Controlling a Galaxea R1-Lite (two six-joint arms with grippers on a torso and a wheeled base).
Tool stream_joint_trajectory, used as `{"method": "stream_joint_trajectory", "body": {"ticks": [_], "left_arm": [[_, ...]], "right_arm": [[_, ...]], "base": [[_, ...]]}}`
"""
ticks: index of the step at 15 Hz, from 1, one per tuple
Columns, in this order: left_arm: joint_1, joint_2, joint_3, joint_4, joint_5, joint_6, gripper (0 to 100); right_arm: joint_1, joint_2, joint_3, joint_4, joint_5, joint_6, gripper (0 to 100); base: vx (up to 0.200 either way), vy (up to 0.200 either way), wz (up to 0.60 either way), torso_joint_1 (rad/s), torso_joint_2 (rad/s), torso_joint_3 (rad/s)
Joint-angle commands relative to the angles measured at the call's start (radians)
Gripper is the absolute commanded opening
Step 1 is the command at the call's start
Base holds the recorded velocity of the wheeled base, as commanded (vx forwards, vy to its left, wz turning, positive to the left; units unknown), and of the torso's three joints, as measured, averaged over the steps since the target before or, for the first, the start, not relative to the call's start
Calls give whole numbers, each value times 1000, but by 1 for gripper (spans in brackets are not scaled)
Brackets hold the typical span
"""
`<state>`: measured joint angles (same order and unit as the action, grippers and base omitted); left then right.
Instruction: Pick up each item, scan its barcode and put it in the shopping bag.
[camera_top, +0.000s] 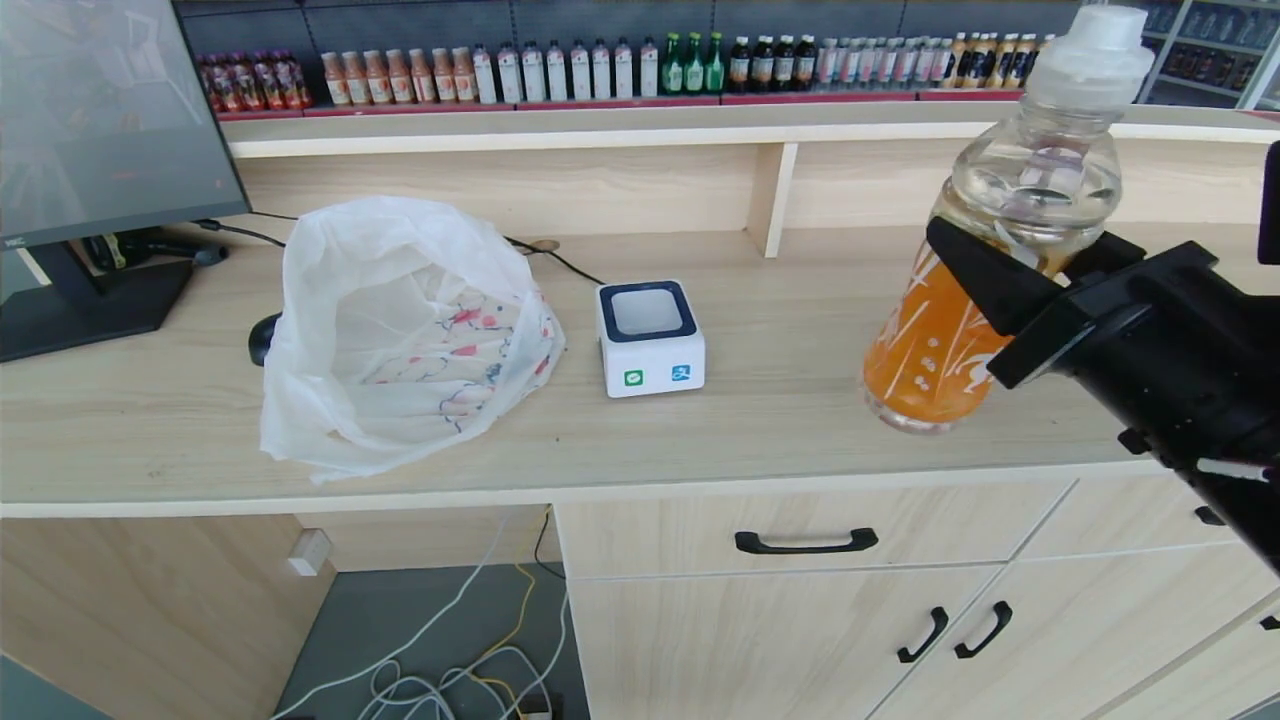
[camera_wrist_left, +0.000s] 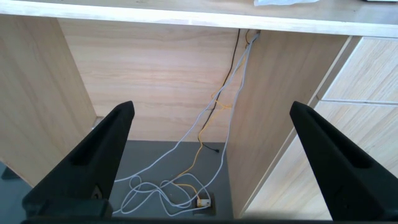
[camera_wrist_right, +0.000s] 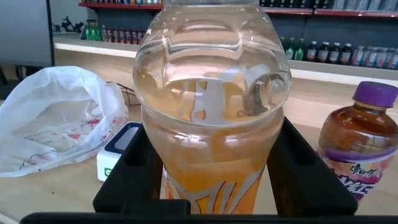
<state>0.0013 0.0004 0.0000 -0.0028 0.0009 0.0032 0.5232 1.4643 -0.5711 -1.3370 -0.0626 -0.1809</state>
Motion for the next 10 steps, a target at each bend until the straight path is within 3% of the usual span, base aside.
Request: {"method": "stream_joint_trajectory", "body": {"ticks": [1, 4, 10], "left_arm": [[0, 0, 0, 0, 1, 0, 100], [0, 0, 0, 0, 1, 0, 100], [0, 0, 0, 0, 1, 0, 100]], "right_arm": [[-48, 30, -49, 6, -3, 32, 0], [-69, 76, -87, 9, -3, 73, 0], [-74, 67, -39, -47, -46, 152, 0]], "base": [[0, 0, 0, 0, 0, 0], [0, 0, 0, 0, 0, 0], [0, 0, 0, 0, 0, 0]]}}
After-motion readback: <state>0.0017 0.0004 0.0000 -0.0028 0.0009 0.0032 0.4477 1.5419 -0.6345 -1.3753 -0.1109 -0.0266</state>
